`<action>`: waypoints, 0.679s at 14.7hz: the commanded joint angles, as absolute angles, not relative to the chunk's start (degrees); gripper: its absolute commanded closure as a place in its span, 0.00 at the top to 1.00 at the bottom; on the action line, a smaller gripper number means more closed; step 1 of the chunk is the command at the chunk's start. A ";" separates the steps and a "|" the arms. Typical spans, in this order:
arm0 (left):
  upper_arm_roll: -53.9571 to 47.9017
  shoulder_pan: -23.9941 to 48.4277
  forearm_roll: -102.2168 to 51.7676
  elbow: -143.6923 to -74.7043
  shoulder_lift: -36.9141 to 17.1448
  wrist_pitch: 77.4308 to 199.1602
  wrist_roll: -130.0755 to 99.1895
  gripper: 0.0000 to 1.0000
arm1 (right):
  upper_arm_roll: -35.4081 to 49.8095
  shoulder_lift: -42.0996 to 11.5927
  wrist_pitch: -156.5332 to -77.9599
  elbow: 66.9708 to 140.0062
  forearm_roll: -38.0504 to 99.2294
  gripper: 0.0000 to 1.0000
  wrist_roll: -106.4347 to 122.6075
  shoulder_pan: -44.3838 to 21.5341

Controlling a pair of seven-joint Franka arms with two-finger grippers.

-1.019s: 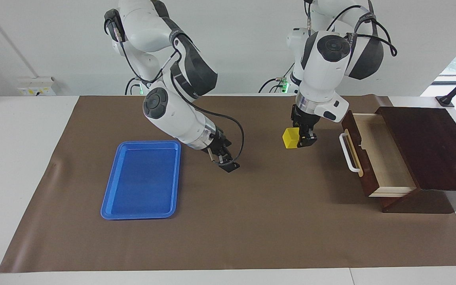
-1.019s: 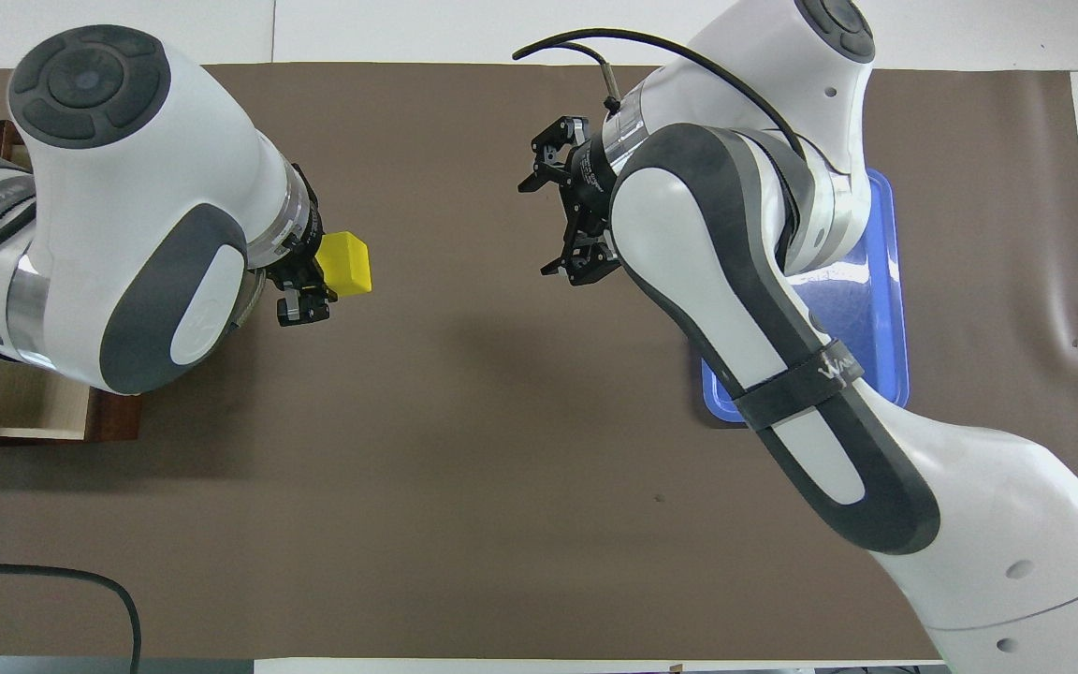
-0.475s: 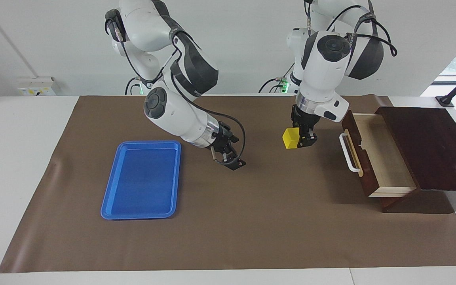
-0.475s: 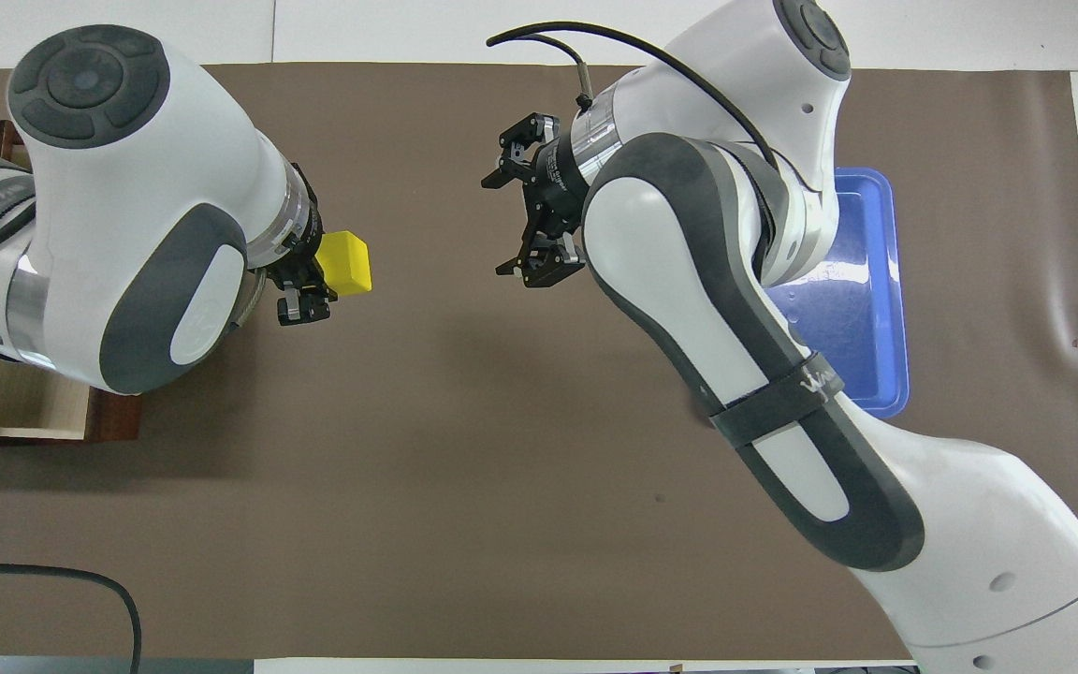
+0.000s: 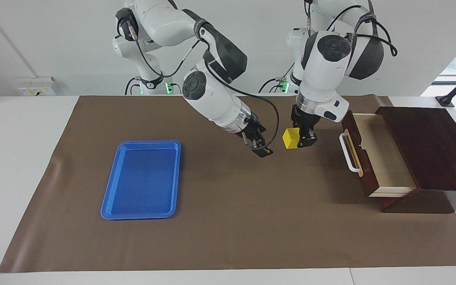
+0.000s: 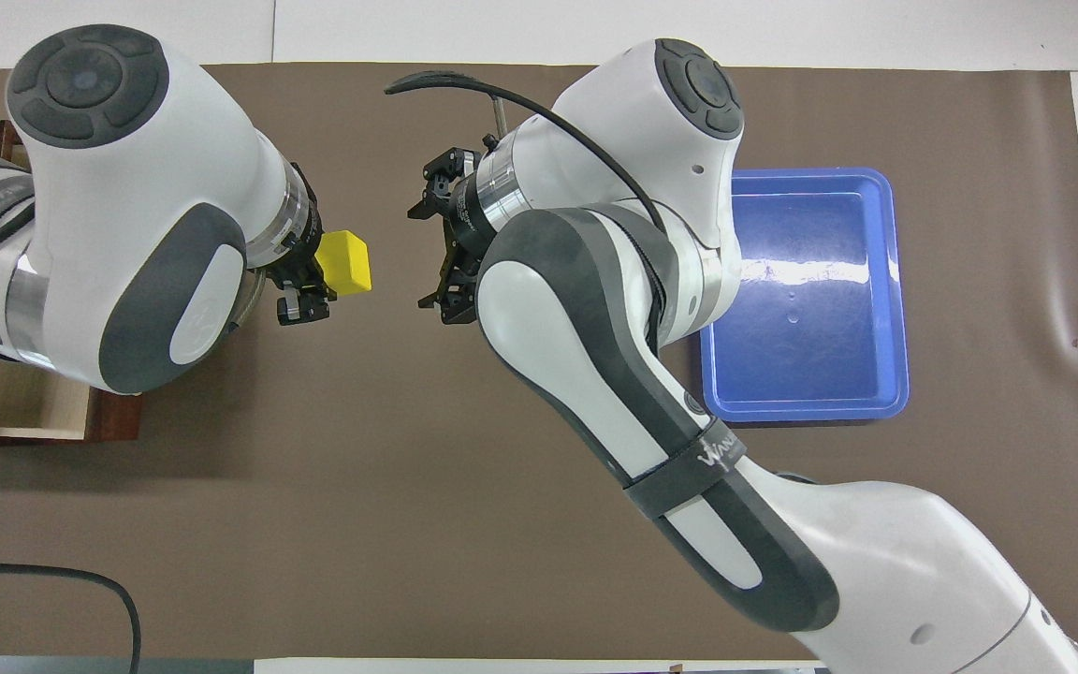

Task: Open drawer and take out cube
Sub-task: 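Move the right gripper toward the yellow cube held by the left gripper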

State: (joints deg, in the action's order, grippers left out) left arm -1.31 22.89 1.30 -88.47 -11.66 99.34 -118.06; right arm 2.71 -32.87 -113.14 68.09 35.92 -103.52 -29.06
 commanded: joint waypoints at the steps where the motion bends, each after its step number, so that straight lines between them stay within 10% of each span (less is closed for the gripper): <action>1: -1.23 22.68 0.53 -89.38 -11.07 100.28 -118.48 0.12 | 2.55 -33.31 -113.82 67.32 36.65 0.95 -104.59 -29.44; 10: -1.23 22.68 0.44 -89.30 -11.07 100.20 -118.48 0.13 | 2.90 -33.75 -125.76 67.85 46.65 0.97 -100.47 -29.36</action>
